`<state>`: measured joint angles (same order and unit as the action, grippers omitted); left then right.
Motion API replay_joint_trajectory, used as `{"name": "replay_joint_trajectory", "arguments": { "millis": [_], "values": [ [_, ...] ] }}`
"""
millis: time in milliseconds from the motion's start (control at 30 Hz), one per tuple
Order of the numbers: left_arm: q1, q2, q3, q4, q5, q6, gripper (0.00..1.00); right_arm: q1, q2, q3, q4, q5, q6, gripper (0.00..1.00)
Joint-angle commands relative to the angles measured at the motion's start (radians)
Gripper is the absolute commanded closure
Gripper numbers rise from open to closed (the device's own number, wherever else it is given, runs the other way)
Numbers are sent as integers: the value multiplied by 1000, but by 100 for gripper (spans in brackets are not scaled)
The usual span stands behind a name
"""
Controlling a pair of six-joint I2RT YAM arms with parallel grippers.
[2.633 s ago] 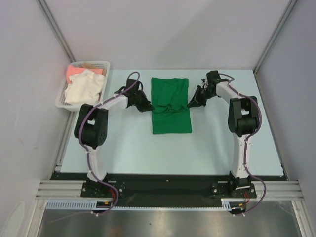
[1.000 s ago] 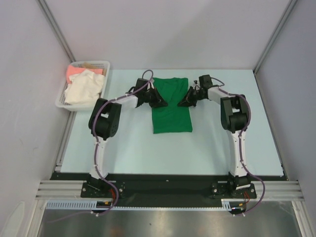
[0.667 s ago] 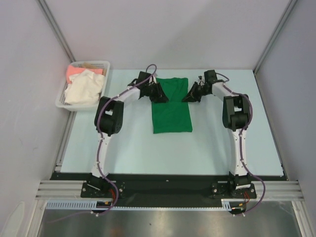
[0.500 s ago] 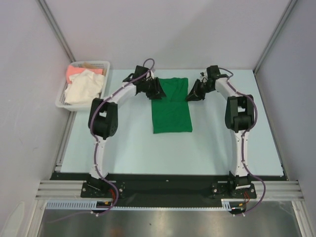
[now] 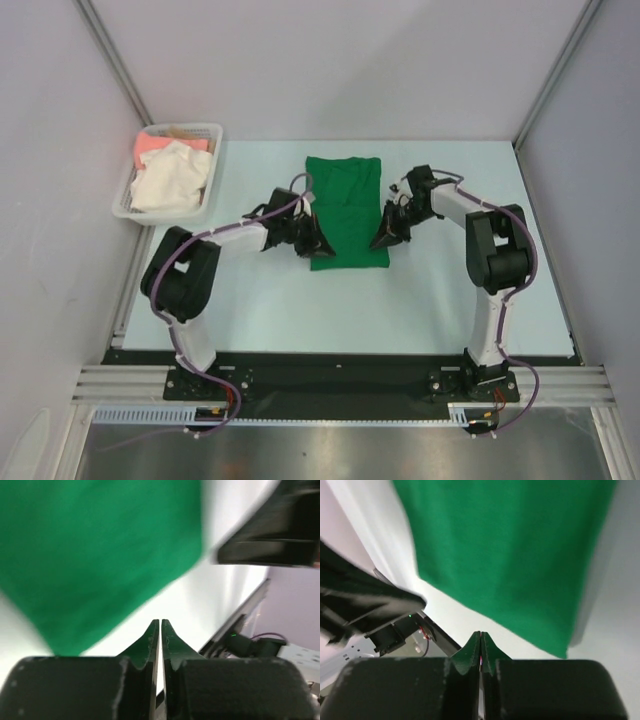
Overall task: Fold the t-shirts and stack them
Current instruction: Fold the tshirt
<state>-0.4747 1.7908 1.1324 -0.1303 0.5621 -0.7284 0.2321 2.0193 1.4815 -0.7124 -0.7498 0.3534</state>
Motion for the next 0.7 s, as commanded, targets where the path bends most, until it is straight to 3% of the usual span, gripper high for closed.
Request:
{"name": "replay_joint_trajectory", "arguments": {
  "millis": [0, 133, 400, 533, 667],
  "values": [
    [15, 39, -80, 100, 12, -51, 93, -25, 27, -64, 57, -45, -24, 97],
    [33, 70, -115, 103, -17, -17, 94, -60, 74, -115, 113, -83, -16, 100],
    [73, 139, -148, 11, -93, 81, 100, -117, 114, -156, 76, -2, -79, 99],
    [58, 33, -235, 0, -94, 87, 97, -145, 36, -188, 27, 120, -100, 98],
    [7, -164, -258, -83, -108, 78, 83, -148, -104, -211, -9, 217, -126, 96]
  ]
}}
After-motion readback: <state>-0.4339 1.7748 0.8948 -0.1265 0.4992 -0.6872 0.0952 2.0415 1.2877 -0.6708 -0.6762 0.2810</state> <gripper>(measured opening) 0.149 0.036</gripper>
